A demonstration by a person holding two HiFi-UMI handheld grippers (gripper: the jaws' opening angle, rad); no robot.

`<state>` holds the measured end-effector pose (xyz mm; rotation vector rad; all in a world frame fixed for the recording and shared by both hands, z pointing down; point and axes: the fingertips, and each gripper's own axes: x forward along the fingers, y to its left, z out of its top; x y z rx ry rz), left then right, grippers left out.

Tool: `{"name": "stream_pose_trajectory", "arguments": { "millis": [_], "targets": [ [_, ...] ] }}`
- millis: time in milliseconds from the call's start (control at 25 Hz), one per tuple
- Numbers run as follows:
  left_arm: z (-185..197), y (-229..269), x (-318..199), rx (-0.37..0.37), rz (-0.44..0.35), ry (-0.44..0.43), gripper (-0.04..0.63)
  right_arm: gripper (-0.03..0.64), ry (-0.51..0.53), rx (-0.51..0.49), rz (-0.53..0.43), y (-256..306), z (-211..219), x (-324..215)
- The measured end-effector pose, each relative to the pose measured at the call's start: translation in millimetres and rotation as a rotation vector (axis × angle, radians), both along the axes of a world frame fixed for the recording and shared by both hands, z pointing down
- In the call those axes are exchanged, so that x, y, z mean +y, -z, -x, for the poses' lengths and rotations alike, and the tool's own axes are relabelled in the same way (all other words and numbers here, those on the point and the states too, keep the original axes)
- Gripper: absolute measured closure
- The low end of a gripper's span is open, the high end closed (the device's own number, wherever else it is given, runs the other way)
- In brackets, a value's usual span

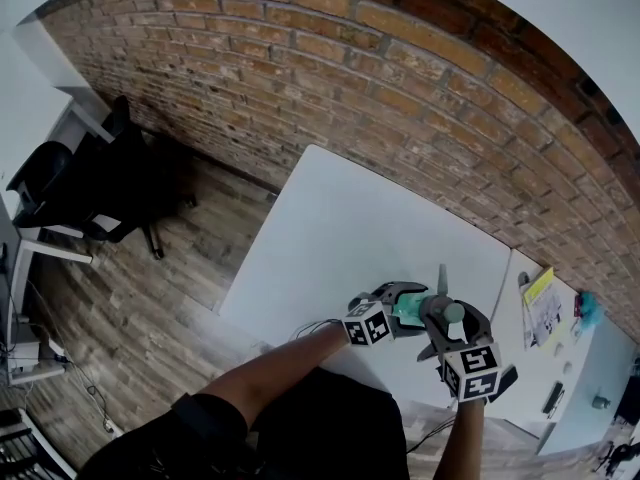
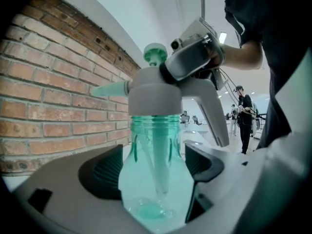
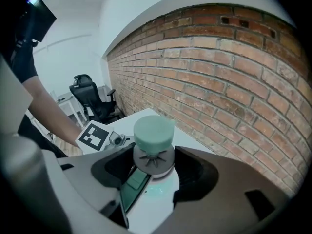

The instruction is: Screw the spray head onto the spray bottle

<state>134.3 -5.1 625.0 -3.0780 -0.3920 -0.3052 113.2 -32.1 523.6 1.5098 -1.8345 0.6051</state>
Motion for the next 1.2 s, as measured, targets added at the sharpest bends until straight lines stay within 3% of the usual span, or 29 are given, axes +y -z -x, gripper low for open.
{"name": "stream_pose_trajectory", "arguments": {
  "millis": [360,760,1000,1200],
  "targets": [
    [1.8,0.7,0.5,0.013,0.005,0.0,0.198,0.345,0.234,-0.022,0.056,-1.9,5.5,1.8],
    [3.1,0.9,-0.6,0.016,0.004,0.003,0.198,0.345,0.453,-0.033,0.028,-2.4,8.3,4.7],
    [2.9,0.8,-0.5,0.011,0.008,0.003,0.198,0.345,0.484,-0.097,0.045,-4.1,7.1,6.0],
    [2.7,1.0,0.4,0.008,0.008,0.007,0.198,0.345,0.589,-0.07,0.013,-1.0,11.7,8.1]
  ]
}}
